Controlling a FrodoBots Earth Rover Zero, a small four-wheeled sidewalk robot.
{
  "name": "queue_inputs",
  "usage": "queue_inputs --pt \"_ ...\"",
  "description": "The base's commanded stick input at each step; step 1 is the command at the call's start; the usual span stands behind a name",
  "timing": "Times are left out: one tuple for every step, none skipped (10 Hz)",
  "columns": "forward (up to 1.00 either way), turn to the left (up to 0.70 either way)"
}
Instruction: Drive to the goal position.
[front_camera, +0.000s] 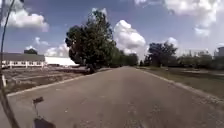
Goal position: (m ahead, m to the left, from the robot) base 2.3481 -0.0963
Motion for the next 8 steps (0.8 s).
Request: queue_inputs --pt "0.7 0.0" --pt "0.7 0.0" --pt "0.7 0.0" --pt "0.7 0.0" --pt "0.7 0.0" --pt "0.7 0.0" --pt "0.7 0.0" --pt "0.7 0.0"
